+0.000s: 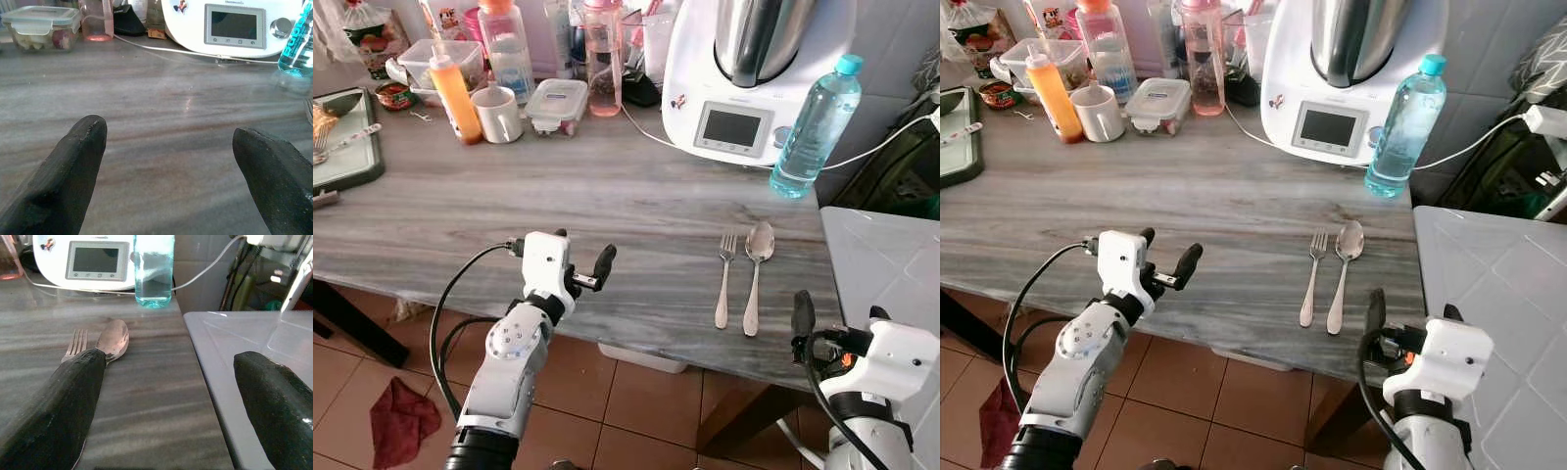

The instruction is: Setting the table

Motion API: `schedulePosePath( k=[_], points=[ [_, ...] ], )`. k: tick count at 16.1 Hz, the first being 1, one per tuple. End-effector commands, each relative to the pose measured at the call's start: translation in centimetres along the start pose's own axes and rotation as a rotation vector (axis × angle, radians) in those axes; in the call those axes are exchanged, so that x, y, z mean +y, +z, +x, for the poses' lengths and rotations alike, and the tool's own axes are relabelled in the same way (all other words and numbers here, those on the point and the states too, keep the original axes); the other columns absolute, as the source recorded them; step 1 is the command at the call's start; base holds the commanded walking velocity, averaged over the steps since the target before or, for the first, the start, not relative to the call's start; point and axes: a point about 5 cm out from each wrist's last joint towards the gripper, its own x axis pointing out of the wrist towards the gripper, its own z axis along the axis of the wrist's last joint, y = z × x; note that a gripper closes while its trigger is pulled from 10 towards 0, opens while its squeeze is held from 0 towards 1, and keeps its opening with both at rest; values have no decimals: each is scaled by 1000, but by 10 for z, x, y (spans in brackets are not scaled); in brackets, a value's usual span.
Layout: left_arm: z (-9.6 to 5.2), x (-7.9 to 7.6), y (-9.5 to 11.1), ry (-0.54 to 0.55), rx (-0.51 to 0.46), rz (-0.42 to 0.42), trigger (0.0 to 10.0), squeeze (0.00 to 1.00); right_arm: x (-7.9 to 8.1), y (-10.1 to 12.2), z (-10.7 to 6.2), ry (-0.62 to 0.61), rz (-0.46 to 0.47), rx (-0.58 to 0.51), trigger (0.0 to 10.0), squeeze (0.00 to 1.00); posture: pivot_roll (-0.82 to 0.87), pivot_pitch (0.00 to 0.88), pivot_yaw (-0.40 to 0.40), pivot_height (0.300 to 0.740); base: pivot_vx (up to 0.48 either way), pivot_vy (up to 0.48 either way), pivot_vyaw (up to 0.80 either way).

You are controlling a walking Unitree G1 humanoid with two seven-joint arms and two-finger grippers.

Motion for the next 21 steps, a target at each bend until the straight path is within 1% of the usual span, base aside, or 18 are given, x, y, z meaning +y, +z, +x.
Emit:
schedulePosePath(
  k=[1, 4, 6, 7, 9, 12, 14, 16, 21],
  points=[
    [1, -2, 2, -8, -3, 3, 10000, 0, 0, 4, 0, -1, -6, -9, 10000, 0, -13, 111, -3, 714, 0, 0, -606],
    [2, -2, 1, -10, 13, -21, 10000, 0, -2, 7, 2, -2, -10, -26, 10000, 0, -9, 112, -5, 714, 0, 0, -625],
    [3, -2, 2, -20, 20, -42, 10000, 0, -1, 9, 5, 7, -28, -42, 10000, 0, -7, 112, -7, 714, 0, 0, 0],
    [3, -4, 2, -33, 22, -22, 10000, 0, -1, 11, 6, 13, -40, -50, 10000, 0, -7, 113, -8, 714, 0, 0, 0],
    [2, -4, 2, -34, 24, -23, 10000, 0, -2, 12, 6, 12, -48, -57, 10000, 0, -10, 115, -7, 714, 0, 0, 0],
    [2, -4, 2, -30, 40, -13, 10000, 0, -7, 18, 7, -7, -67, -84, 10000, 0, -13, 125, -6, 714, 0, 0, 0],
    [2, -4, 3, -34, 40, -12, 10000, 0, -8, 18, 7, -11, -65, -82, 10000, 0, -12, 128, -5, 714, 0, 0, 0],
    [1, -4, 3, -43, 48, -16, 10000, 0, -5, 16, 5, 1, -65, -74, 10000, 0, -7, 133, -1, 714, 0, 0, 0],
    [2, -4, 3, -42, 61, -21, 10000, 0, -4, 15, 7, 3, -60, -73, 10000, 0, -4, 129, 2, 714, 0, 0, 0]
  ],
)
